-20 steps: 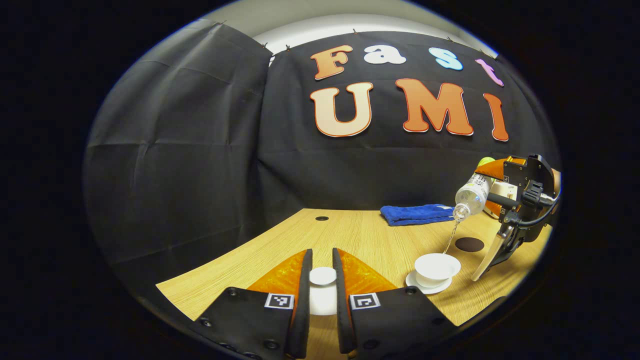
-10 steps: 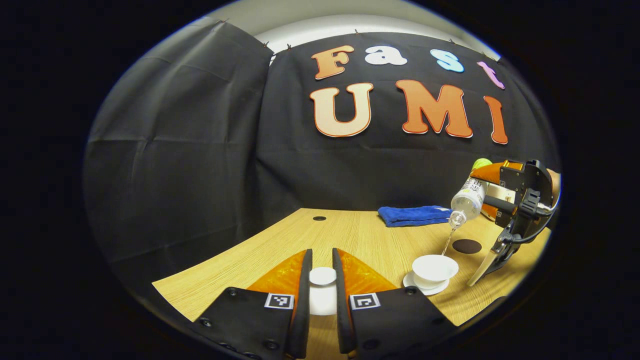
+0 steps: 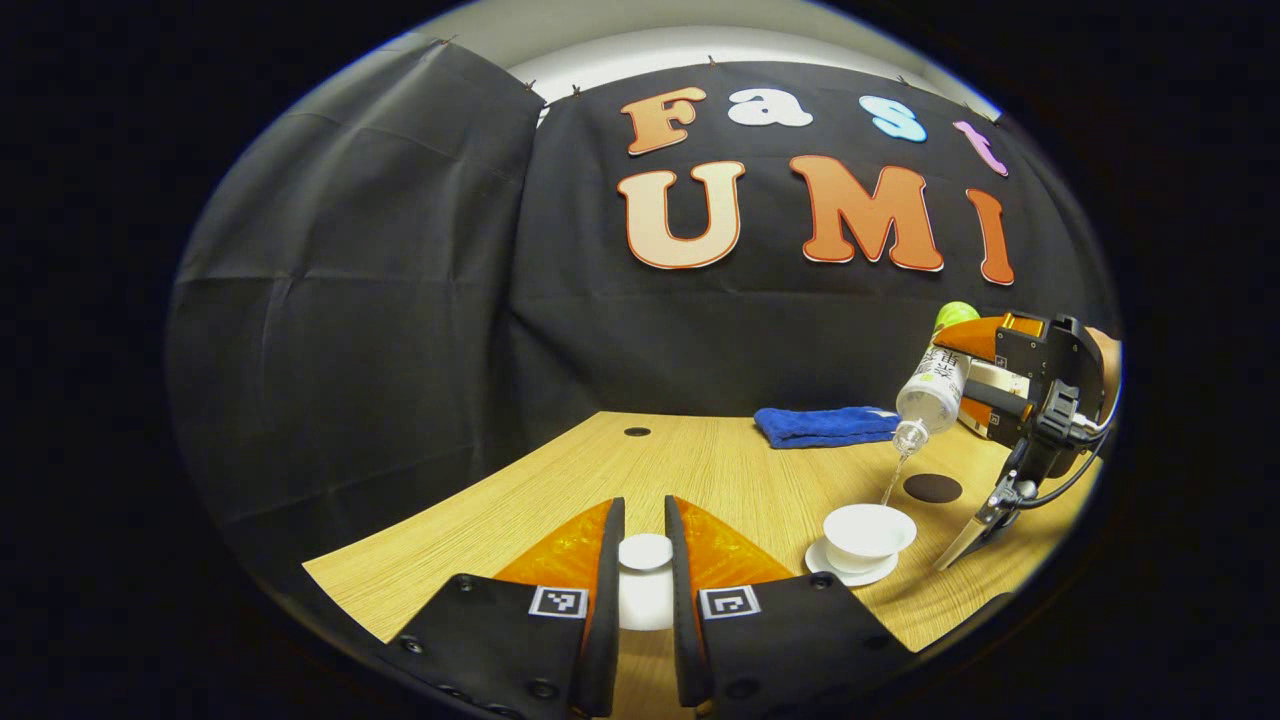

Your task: Open the teacup lid with one hand, grasp the water bottle and pour water into the teacup with the other hand; after pouring, place the water bottle on the coaster and then close the teacup lid.

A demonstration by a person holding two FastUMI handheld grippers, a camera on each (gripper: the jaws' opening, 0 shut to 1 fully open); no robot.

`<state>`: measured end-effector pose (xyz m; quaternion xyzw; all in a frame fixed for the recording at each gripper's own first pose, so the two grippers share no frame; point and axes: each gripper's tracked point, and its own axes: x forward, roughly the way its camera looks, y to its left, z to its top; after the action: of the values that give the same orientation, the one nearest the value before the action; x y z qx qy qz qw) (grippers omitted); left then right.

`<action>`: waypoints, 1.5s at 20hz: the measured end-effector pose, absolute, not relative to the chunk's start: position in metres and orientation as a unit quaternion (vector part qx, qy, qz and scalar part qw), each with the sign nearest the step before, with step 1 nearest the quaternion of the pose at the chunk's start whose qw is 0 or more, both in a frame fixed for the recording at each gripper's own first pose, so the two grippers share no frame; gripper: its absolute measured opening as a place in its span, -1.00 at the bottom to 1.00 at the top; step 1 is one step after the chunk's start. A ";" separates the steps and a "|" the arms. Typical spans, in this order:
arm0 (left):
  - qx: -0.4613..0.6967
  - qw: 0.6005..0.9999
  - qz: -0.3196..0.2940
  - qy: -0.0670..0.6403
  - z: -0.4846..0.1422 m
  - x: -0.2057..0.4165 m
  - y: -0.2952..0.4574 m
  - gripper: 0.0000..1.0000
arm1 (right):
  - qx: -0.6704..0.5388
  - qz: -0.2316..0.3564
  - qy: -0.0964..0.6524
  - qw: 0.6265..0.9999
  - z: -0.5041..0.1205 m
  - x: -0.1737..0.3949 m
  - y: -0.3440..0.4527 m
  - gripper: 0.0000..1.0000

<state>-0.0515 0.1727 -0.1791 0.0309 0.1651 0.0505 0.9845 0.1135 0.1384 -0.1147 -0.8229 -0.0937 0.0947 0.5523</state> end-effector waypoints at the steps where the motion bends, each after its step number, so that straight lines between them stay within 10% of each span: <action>1: 0.032 0.984 0.051 0.166 -0.179 -0.052 0.173 -0.46 | -0.824 0.094 -0.097 0.551 -0.114 0.112 0.140 0.28; 16: 0.032 0.985 0.050 0.165 -0.180 -0.054 0.173 -0.51 | -0.820 0.132 -0.100 0.548 -0.135 0.097 0.157 0.28; 30: 0.013 0.987 0.056 0.152 -0.176 -0.058 0.171 -0.46 | -0.406 0.225 0.138 0.875 -0.176 0.094 0.146 0.31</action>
<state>-0.0577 0.1712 -0.1764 0.0134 0.1521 0.0555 0.9867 0.0943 0.1460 -0.1764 -0.4064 0.1383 0.2248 0.8748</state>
